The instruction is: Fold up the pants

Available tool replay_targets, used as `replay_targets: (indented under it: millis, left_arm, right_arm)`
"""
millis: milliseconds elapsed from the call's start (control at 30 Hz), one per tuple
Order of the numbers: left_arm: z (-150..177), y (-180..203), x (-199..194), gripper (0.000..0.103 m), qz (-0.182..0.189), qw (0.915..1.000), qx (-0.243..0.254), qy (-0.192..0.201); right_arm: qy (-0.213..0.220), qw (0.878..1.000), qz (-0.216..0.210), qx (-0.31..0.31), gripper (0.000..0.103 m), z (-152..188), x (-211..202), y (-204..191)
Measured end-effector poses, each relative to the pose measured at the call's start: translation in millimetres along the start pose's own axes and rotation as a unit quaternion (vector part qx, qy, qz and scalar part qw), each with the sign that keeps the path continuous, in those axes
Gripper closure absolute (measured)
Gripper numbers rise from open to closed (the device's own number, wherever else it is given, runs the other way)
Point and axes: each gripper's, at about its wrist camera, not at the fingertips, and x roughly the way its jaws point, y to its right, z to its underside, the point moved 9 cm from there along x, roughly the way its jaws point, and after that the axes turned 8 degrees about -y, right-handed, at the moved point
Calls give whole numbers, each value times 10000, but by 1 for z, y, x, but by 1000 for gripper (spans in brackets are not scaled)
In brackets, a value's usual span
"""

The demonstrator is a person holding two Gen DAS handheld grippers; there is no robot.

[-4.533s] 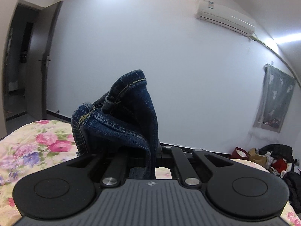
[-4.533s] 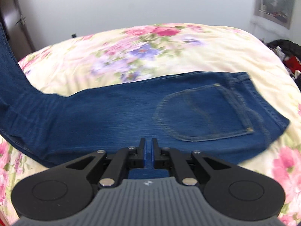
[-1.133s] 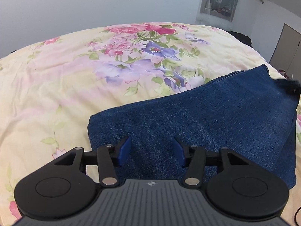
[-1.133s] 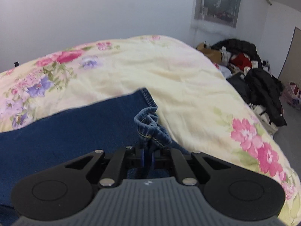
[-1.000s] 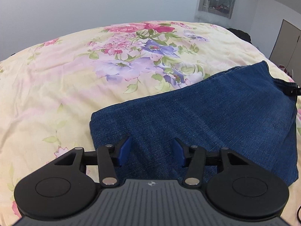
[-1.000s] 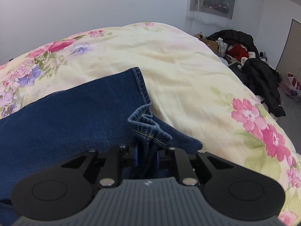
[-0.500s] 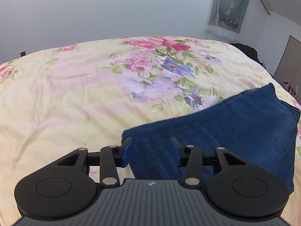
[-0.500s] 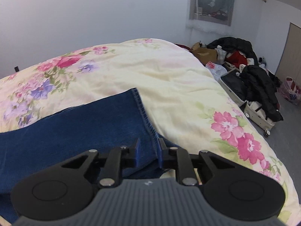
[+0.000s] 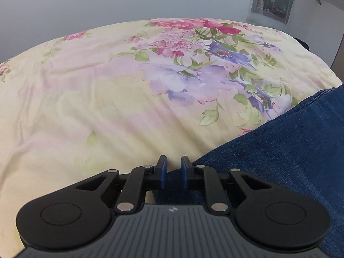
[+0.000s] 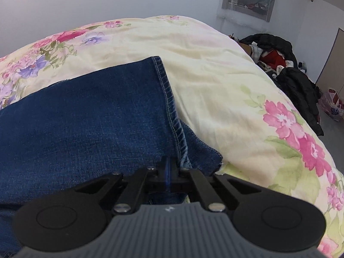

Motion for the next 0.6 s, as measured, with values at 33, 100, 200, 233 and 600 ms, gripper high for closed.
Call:
replay_targets:
  millis: [33, 100, 200, 233, 600]
  left_arm:
    - [-1, -1, -1, 82, -24, 10000, -30, 15]
    - [-2, -3, -13, 83, -95, 9998, -99, 112]
    - [6, -2, -44, 83, -123, 9996, -53, 259]
    - [10, 2, -56, 83, -67, 9995, 26, 296]
    - [117, 79, -123, 92, 426, 9975, 561, 28]
  right_arm:
    - [-18, 10000, -18, 62, 103, 0, 1, 1]
    - [-49, 10000, 36, 58, 103, -1, -1, 0]
    - [48, 9999, 96, 92, 103, -4, -16, -2]
    - [193, 9996, 14, 227, 103, -5, -26, -2]
    - [371, 9951, -863, 325, 100, 44, -85, -41]
